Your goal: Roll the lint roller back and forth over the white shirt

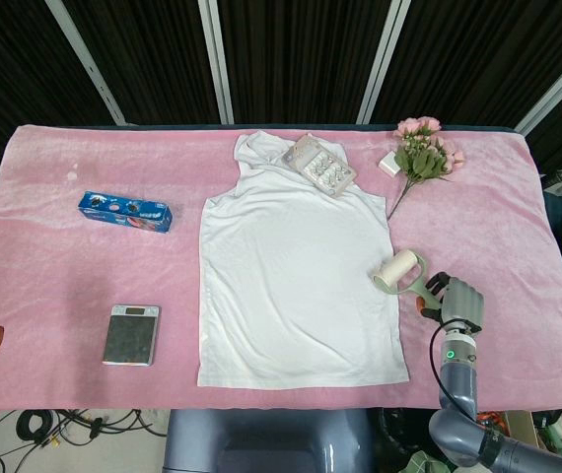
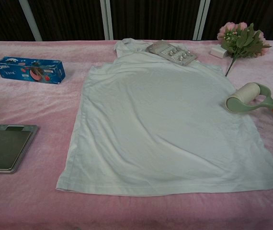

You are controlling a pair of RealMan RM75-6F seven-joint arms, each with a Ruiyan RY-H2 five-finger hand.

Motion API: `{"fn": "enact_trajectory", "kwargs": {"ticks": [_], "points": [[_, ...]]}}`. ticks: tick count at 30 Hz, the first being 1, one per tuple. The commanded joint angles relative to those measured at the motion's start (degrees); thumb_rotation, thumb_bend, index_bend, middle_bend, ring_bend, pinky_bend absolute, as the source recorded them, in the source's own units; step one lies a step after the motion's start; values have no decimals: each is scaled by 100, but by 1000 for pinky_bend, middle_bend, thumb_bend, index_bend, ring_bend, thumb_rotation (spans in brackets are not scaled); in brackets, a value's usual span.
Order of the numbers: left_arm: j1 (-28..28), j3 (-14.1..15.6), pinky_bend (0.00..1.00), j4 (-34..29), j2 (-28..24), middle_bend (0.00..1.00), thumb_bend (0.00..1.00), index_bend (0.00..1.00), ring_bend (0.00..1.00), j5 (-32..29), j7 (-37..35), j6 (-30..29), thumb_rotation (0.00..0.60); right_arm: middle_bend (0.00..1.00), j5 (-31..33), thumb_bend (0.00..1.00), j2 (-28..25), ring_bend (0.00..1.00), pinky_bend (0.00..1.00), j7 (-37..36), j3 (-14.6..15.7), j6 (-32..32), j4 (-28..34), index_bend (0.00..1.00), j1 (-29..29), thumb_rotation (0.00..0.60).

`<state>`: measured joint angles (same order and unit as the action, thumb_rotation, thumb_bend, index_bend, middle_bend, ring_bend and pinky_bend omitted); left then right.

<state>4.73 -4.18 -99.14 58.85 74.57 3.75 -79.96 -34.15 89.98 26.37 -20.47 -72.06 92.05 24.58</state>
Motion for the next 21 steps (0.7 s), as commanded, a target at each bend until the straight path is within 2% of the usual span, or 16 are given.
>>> {"fn": "enact_trajectory", "kwargs": {"ticks": [1,11,21], "points": [[-6,-2,49,-7,3,64,394,133,41,3,1,-18,600,554,-57,397,-33,546,519,-64,39,62,-43,576,-6,600],[-41,9,49,-26,-6,64,394,133,41,39,-6,-86,600,569,-194,400,-74,559,533,-195,88,105,-53,595,-4,600],[-41,10,50,-29,0,64,394,134,41,30,-4,-78,600,605,-270,444,-101,586,567,-324,75,63,-52,638,-13,600]]}}
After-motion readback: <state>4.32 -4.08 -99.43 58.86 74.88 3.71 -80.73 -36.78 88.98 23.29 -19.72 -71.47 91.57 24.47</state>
